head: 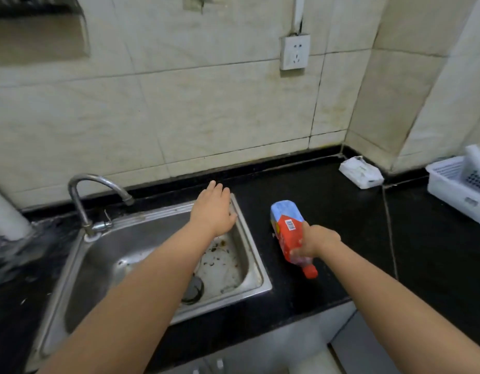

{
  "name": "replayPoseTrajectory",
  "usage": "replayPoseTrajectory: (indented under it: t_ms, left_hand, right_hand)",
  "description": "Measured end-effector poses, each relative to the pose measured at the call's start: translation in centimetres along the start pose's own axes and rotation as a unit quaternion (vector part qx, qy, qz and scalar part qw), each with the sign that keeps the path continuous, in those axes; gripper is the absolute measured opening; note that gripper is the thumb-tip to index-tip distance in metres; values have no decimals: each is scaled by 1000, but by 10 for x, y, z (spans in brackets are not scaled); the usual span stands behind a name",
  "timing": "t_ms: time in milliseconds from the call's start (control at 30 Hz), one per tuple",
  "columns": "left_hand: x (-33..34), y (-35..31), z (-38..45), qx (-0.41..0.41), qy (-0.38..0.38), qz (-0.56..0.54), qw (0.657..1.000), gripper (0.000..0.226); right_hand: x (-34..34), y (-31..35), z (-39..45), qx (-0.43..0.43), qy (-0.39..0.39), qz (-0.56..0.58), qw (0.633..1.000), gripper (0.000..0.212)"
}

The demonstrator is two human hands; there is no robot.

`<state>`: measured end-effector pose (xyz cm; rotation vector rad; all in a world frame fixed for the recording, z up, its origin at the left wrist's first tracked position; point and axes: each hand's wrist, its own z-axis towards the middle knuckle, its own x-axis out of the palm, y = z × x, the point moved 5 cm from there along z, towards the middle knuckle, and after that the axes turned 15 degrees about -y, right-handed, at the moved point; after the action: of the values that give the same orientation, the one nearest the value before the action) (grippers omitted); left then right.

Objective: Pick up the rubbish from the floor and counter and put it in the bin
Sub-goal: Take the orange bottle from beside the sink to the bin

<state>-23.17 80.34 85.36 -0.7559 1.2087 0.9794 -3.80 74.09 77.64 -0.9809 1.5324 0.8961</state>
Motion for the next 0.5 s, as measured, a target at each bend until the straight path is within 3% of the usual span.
replayPoseTrajectory:
  t_ms: [67, 167, 333, 500]
  left_hand:
    - [19, 7, 17, 14, 22, 3, 1000, 64]
    - [49, 19, 47, 36, 44, -2, 998, 63]
    - [89, 15, 92, 120, 84, -3, 989, 64]
    - [98, -16, 117, 189, 50, -1, 981, 64]
  right_hand:
    - [28, 4, 14, 9, 42, -24, 999, 93]
    - [50, 8, 32, 26, 33, 9, 999, 106]
    - [67, 14, 45, 96, -39, 130, 986, 92]
    - [45, 10, 47, 147, -119, 203, 961, 70]
